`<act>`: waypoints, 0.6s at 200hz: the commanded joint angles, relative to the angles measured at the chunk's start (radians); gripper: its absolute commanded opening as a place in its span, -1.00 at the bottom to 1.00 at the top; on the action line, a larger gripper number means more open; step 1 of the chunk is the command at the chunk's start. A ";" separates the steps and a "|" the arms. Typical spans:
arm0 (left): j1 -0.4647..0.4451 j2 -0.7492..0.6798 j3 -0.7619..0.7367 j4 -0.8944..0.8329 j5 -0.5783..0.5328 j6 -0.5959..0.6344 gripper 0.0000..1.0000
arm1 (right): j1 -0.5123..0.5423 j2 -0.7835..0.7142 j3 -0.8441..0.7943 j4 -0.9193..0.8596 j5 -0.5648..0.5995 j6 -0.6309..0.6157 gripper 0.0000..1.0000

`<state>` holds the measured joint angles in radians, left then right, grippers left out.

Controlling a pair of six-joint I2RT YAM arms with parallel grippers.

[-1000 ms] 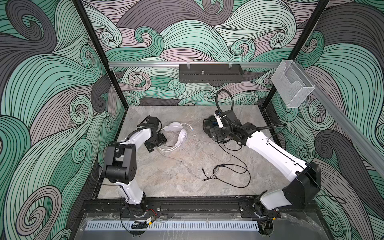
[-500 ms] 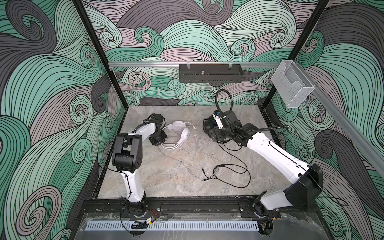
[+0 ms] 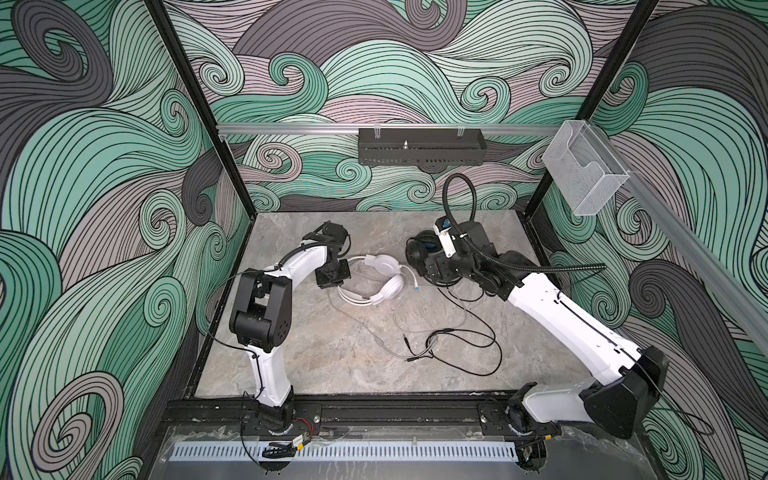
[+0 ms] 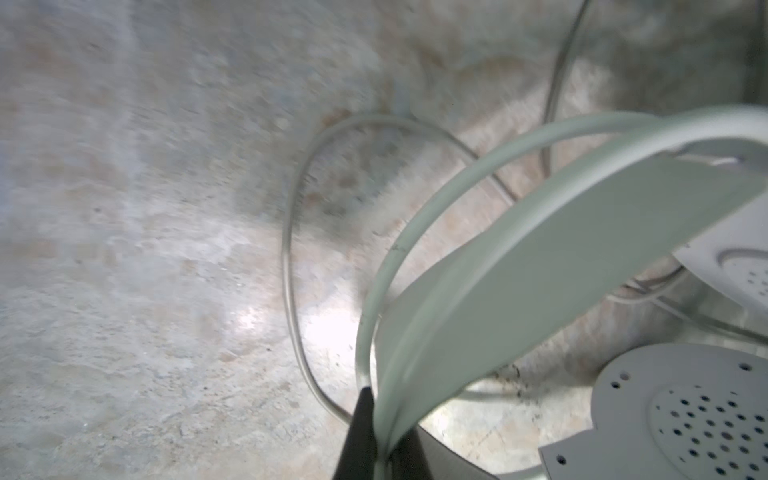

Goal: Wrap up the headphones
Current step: 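Close the left gripper on the white headset headband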

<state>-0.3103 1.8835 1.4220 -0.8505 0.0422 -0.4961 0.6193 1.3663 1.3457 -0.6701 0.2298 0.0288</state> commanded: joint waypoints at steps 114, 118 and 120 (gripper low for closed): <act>-0.029 0.109 0.055 -0.022 0.027 0.026 -0.14 | 0.018 -0.010 -0.036 -0.010 0.016 -0.004 0.99; -0.030 0.110 0.053 -0.017 0.026 0.023 -0.14 | 0.017 -0.010 -0.037 -0.010 0.017 -0.003 0.99; -0.030 0.111 0.052 -0.014 0.026 0.022 -0.14 | 0.017 -0.009 -0.036 -0.010 0.016 -0.004 0.99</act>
<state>-0.3416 1.9938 1.4769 -0.8757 0.0811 -0.4328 0.6312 1.3655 1.3190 -0.6777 0.2298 0.0288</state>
